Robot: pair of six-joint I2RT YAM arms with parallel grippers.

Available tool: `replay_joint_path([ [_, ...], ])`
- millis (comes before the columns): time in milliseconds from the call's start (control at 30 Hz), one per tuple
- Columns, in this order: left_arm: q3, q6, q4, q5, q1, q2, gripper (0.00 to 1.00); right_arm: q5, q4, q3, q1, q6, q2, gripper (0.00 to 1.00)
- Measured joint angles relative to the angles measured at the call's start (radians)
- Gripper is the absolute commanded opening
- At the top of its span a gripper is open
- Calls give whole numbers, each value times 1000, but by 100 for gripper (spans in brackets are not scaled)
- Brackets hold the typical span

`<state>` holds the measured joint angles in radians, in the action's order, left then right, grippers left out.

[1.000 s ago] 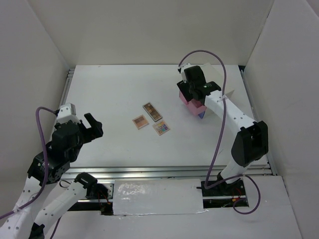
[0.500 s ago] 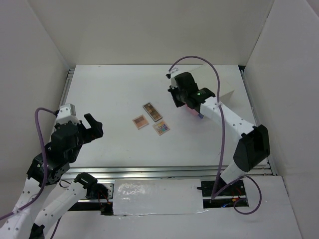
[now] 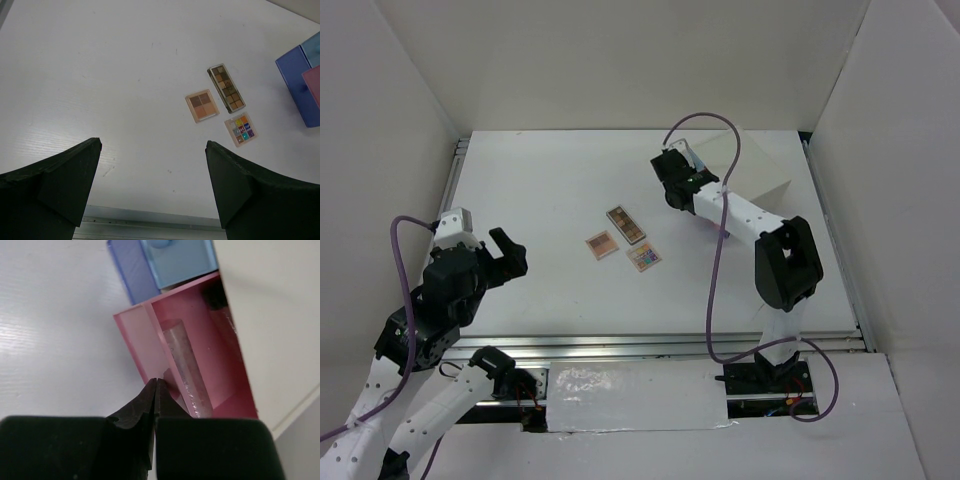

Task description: Organize the makeup

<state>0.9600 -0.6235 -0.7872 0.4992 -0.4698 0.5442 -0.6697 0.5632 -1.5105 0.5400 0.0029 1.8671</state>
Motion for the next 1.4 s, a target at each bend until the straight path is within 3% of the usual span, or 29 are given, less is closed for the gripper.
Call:
replay_joint_path([
  [367, 0, 14, 3, 0, 0, 0, 99, -72, 3, -40, -65, -13, 2, 0],
  [800, 0, 18, 3, -1, 0, 16, 99, -29, 42, -89, -123, -14, 0, 1],
  [867, 0, 17, 3, 0, 0, 19, 99, 43, 53, -96, -114, 9, -21, 9],
  [933, 0, 8, 3, -8, 0, 27, 99, 145, 71, -93, -90, 43, -71, 35],
  [967, -1, -3, 5, -15, 0, 34, 99, 205, 74, -89, -72, 64, -115, 61],
  [1067, -22, -53, 66, -90, 0, 64, 99, 375, 20, 12, -25, 137, -339, 99],
  [1200, -159, -159, 357, -315, 0, 193, 99, 462, -81, 194, -12, 272, -779, 100],
  [1300, -222, -254, 647, -484, -14, 441, 100, 479, -143, 286, -23, 362, -1039, 100],
  [1400, -195, -334, 875, -559, -66, 724, 99, 514, -200, 378, -23, 444, -1202, 100],
])
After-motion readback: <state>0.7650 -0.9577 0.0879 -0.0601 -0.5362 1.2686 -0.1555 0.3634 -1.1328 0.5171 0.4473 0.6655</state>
